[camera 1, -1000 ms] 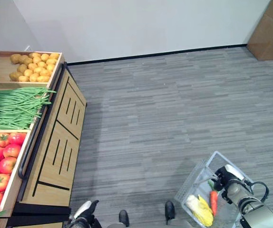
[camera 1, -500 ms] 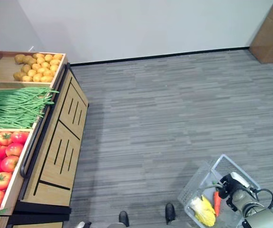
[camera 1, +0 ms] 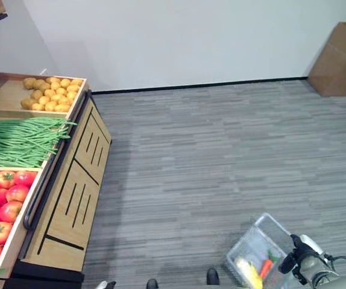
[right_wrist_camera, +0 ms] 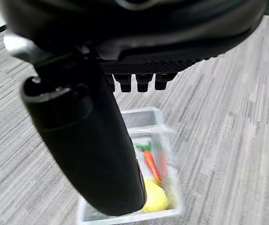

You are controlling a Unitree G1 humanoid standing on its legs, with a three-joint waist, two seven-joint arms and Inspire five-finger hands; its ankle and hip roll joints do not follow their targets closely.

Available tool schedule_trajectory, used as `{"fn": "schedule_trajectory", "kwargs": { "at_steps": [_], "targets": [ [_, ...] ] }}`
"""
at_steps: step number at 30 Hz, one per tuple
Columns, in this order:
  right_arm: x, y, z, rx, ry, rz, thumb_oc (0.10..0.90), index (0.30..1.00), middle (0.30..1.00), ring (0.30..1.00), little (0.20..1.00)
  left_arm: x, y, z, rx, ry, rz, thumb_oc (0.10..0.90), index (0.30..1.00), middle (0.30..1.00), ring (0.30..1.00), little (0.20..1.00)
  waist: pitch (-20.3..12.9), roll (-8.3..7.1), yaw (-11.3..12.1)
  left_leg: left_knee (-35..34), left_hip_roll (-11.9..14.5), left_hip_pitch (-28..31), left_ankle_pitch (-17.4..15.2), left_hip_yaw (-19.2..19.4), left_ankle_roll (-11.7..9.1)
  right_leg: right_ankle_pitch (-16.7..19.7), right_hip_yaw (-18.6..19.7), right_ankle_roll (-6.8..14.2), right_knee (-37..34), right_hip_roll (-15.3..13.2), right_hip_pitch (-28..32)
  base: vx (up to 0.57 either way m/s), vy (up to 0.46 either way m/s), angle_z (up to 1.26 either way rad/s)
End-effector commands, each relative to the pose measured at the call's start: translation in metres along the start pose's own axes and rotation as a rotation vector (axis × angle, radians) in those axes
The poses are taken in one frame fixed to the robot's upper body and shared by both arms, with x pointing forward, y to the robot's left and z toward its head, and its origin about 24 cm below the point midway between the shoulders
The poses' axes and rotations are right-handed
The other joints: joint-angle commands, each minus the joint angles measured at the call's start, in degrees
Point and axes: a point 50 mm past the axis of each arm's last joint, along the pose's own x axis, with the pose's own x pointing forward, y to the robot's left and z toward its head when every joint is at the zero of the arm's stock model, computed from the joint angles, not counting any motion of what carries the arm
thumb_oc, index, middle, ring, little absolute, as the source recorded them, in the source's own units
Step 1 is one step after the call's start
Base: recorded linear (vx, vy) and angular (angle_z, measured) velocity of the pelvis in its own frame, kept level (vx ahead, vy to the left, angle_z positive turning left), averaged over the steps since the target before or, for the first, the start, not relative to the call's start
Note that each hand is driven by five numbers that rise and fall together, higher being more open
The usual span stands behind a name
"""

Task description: Get the vegetables into the basket

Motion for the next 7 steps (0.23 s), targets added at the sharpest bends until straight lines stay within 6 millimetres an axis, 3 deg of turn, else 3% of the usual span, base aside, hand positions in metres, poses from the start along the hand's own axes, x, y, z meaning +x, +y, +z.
{"fn": "schedule_trajectory", "kwargs": {
  "at_steps": [1, 6, 7],
  "targets": [
    [0.001, -0.002, 0.004, 0.031, 0.010, -0.023, 0.900, 1.000, 1.000, 1.000, 1.000, 0.001, 0.017, -0.012, -0.049, 0.056, 0.041, 0.900, 1.000, 1.000, 1.000, 1.000, 0.2, -2.87, -0.1, 0.1, 0.7, -0.8, -0.5, -1.9, -1.5, -2.3, -0.9, 3.6, 0.1, -3.4, 2.5, 0.00, 0.000, 0.00],
    [-0.008, 0.035, -0.006, 0.028, 0.015, 0.078, 0.900, 1.000, 1.000, 1.000, 1.000, 0.001, 0.018, -0.013, -0.100, 0.057, 0.044, 0.900, 1.000, 1.000, 1.000, 1.000, 0.0, -3.12, -0.3, 0.1, 0.3, -0.5, -0.7, -2.4, -1.4, -2.3, -1.2, 3.7, 0.1, -3.7, 3.0, -0.01, 0.017, 0.06],
    [-0.008, 0.035, -0.006, 0.028, 0.015, 0.078, 0.900, 1.000, 1.000, 1.000, 1.000, 0.001, 0.018, -0.013, -0.100, 0.057, 0.044, 0.900, 1.000, 1.000, 1.000, 1.000, 0.0, -3.12, -0.3, 0.1, 0.3, -0.5, -0.7, -2.4, -1.4, -2.3, -1.2, 3.7, 0.1, -3.7, 3.0, -0.01, 0.002, 0.08]
  ]
}}
